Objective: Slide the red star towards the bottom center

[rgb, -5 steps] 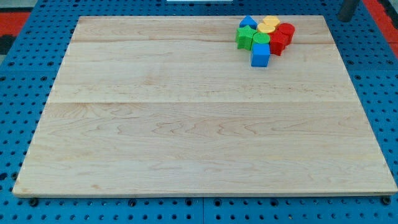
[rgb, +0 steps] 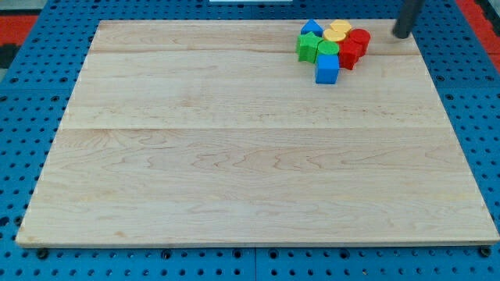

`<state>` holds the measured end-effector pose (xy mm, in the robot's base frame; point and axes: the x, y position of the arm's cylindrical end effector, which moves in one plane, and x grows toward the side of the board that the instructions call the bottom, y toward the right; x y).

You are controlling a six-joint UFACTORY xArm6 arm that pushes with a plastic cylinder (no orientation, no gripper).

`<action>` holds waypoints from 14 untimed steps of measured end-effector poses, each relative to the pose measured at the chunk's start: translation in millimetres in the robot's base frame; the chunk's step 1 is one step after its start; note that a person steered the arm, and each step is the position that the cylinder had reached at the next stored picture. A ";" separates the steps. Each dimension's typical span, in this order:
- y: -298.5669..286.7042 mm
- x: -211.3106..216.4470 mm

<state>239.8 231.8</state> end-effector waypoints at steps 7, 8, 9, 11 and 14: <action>-124.8 140.4; -124.4 151.0; -117.0 152.9; -79.5 176.5; -142.2 215.1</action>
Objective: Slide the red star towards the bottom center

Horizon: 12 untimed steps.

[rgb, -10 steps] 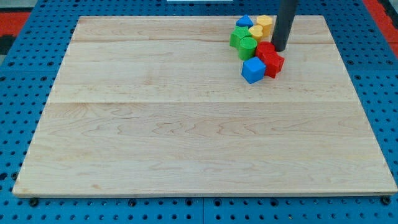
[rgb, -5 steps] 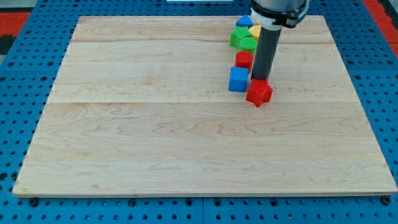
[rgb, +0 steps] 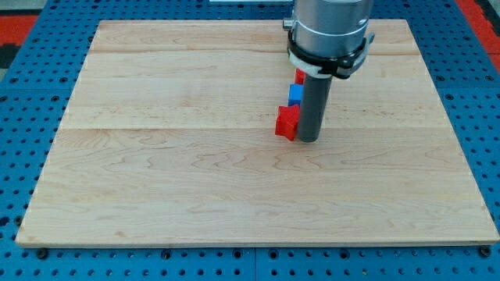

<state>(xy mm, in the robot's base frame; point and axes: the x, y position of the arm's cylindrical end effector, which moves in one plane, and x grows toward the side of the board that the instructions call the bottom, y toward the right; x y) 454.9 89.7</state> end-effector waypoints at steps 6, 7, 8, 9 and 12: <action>-112.3 -12.3; -102.9 -3.2; -56.6 -4.0; -49.8 -2.4; -21.8 5.6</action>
